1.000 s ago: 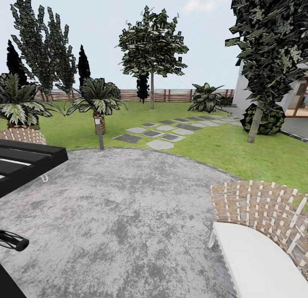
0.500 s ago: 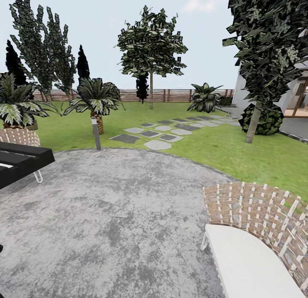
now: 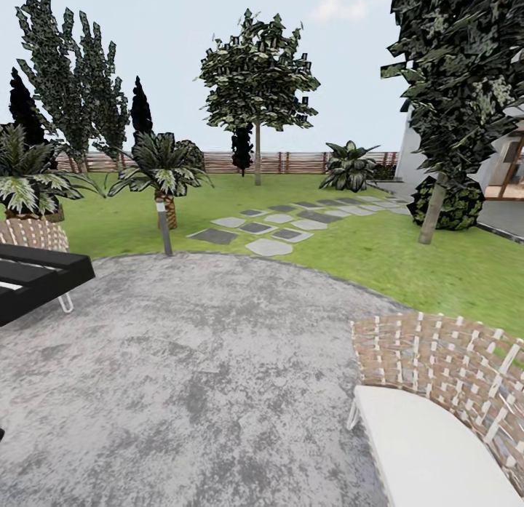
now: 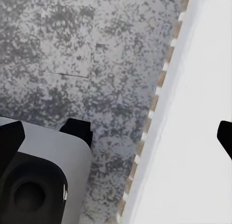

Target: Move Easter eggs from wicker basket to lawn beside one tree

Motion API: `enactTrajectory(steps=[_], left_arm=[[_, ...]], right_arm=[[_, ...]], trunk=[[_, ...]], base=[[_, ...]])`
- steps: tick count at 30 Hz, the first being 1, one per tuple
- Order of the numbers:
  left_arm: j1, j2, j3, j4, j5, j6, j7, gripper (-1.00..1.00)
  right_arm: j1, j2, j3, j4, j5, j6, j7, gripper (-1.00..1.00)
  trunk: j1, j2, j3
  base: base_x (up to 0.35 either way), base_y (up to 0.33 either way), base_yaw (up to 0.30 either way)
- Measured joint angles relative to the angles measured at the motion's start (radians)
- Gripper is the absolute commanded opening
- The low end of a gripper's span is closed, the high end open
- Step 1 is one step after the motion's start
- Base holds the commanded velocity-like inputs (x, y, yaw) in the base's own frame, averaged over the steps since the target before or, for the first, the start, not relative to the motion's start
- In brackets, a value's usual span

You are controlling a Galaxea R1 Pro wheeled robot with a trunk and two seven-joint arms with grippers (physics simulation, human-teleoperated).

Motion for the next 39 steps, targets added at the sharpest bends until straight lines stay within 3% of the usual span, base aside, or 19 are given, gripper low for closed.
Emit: enactTrajectory(steps=[11,39], left_arm=[[0.0,0.0,0.0,0.0,0.0,0.0,0.0,1.0],[0.0,-0.001,0.0,0.0,0.0,0.0,-0.001,1.0]], right_arm=[[0.0,0.0,0.0,0.0,0.0,0.0,0.0,1.0],[0.0,0.0,0.0,0.0,0.0,-0.001,0.0,1.0]], trunk=[[0.0,0.0,0.0],[0.0,0.0,0.0]], base=[[0.185,0.204,0.0],[0.047,0.005,0.0]])
